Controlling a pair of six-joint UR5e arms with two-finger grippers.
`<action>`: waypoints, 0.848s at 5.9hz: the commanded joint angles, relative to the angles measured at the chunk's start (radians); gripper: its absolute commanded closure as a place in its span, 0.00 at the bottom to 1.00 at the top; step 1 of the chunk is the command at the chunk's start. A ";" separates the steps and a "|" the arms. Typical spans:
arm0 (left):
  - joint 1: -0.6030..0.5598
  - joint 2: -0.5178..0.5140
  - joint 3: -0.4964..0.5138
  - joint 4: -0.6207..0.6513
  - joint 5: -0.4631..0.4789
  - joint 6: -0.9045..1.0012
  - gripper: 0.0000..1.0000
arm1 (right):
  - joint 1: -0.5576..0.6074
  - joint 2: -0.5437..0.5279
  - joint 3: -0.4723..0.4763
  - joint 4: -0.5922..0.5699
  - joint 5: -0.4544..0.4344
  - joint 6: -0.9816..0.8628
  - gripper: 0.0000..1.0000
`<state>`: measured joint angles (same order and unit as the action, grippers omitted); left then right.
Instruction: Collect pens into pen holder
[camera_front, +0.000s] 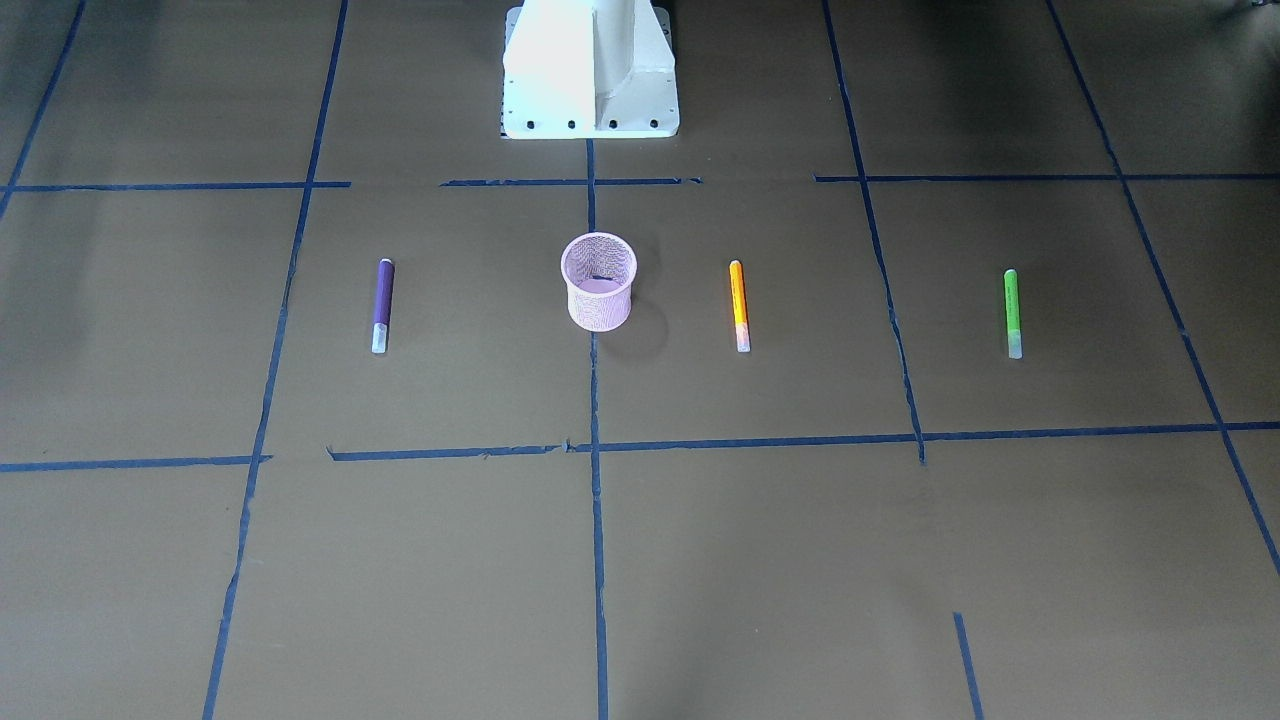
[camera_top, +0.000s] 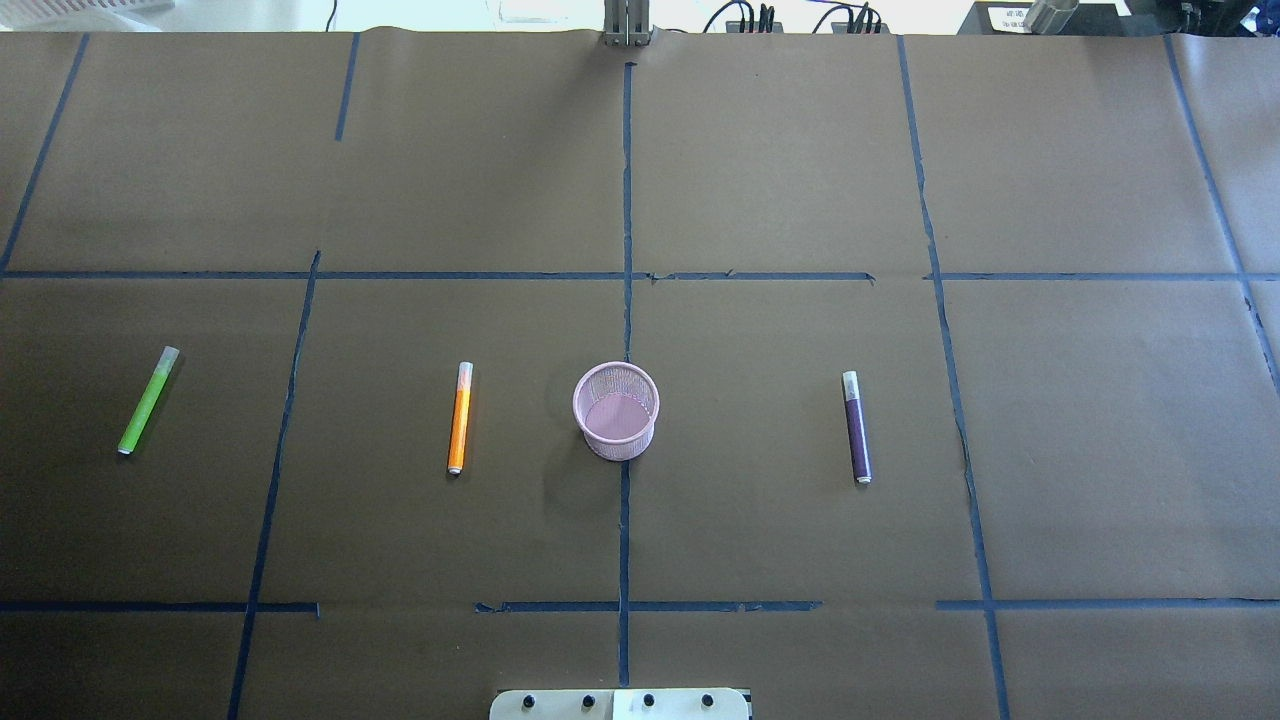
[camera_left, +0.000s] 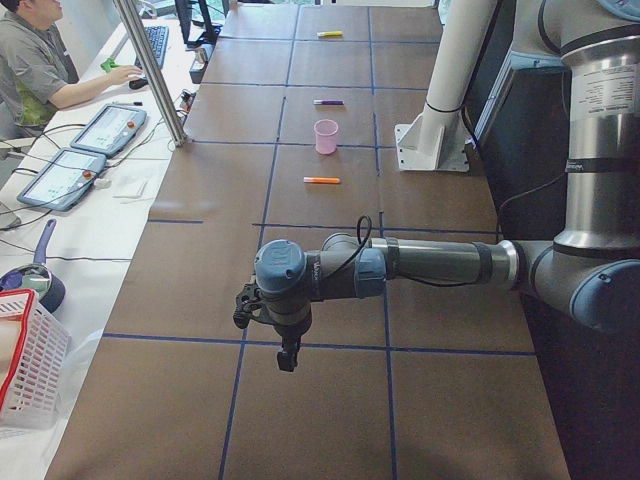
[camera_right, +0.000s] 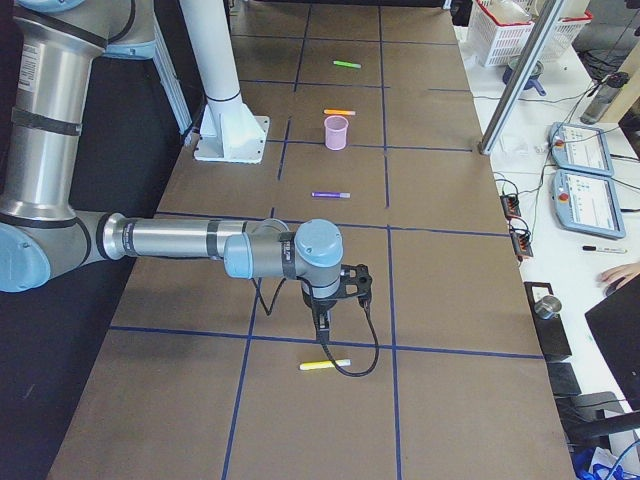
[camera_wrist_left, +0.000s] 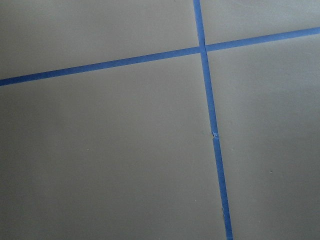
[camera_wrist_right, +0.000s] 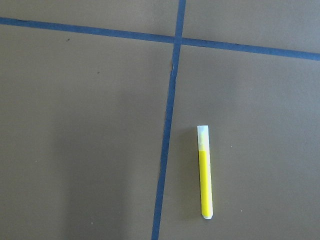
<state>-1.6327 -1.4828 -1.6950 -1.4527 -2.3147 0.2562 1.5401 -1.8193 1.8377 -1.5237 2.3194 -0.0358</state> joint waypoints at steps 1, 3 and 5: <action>0.002 0.001 0.000 -0.002 -0.003 0.002 0.00 | 0.000 0.000 0.000 0.000 0.000 0.001 0.00; 0.002 -0.011 -0.005 -0.008 0.001 -0.003 0.00 | 0.000 0.003 0.001 0.000 0.011 0.001 0.00; 0.004 -0.063 -0.025 -0.183 -0.009 -0.012 0.00 | 0.000 0.008 0.006 0.002 0.032 0.002 0.00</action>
<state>-1.6300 -1.5138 -1.7186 -1.5572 -2.3183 0.2489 1.5401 -1.8141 1.8414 -1.5221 2.3415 -0.0348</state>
